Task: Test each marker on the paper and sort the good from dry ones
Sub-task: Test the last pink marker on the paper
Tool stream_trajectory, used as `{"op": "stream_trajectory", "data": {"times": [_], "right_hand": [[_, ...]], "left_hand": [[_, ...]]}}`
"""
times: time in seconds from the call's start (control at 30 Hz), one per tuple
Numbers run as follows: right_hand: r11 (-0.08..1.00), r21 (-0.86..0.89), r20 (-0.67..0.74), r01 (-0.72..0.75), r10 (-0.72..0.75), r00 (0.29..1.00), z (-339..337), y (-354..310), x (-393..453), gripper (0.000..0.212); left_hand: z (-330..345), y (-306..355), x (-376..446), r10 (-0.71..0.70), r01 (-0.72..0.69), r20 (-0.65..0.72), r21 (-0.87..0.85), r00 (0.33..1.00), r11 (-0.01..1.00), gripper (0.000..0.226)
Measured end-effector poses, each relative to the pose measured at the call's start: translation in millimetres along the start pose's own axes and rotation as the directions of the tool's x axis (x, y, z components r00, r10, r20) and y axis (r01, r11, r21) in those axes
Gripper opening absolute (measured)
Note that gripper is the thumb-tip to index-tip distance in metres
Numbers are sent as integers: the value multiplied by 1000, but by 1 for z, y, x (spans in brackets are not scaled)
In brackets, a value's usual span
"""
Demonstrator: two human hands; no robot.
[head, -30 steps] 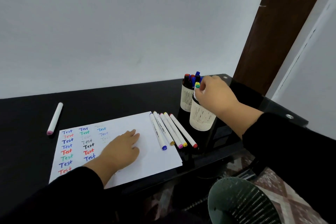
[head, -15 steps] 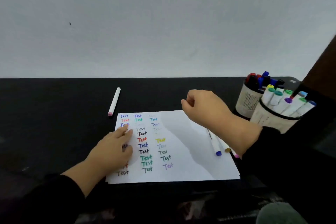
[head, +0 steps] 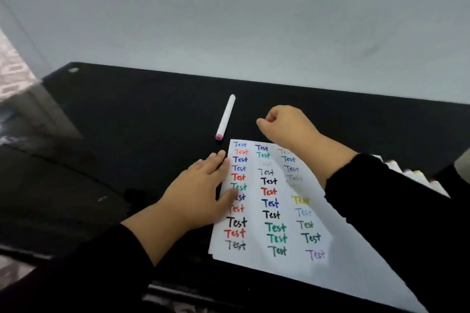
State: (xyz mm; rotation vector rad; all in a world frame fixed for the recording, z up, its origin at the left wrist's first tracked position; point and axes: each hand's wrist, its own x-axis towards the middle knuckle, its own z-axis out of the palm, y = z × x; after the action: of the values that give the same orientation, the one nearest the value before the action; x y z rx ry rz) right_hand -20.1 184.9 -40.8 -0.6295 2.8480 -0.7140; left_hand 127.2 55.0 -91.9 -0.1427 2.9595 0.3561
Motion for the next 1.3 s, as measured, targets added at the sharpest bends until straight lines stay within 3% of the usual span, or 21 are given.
{"op": "stream_trajectory", "data": {"times": [0.17, 0.53, 0.8, 1.0, 1.1, 1.17, 1.3], "right_hand": [[999, 7, 69, -45, 45, 997, 28, -22, 58, 35], [998, -45, 103, -40, 45, 994, 57, -53, 95, 23], [965, 229, 47, -128, 121, 992, 36, -35, 79, 20], [906, 353, 88, -232, 215, 973, 15, -28, 41, 20], [858, 439, 120, -268, 240, 963, 6, -25, 16, 20], [819, 498, 139, -284, 248, 959, 2, -23, -2, 19], [717, 629, 161, -301, 259, 952, 0, -20, -36, 19]], "left_hand": [[1, -7, 4, 25, -26, -18, -31, 1000, 999, 73], [9, -14, 3, 52, -56, -67, -56, 996, 997, 74], [9, -14, 4, 24, -25, -17, -49, 1000, 998, 74], [-1, -8, 1, -15, 17, 61, -40, 998, 999, 75], [-10, 1, -4, -97, 106, 66, -151, 993, 983, 76], [-14, 11, -9, -156, 146, -12, -292, 988, 945, 74], [-14, 34, -14, -311, 173, -86, -678, 947, 714, 62]]}}
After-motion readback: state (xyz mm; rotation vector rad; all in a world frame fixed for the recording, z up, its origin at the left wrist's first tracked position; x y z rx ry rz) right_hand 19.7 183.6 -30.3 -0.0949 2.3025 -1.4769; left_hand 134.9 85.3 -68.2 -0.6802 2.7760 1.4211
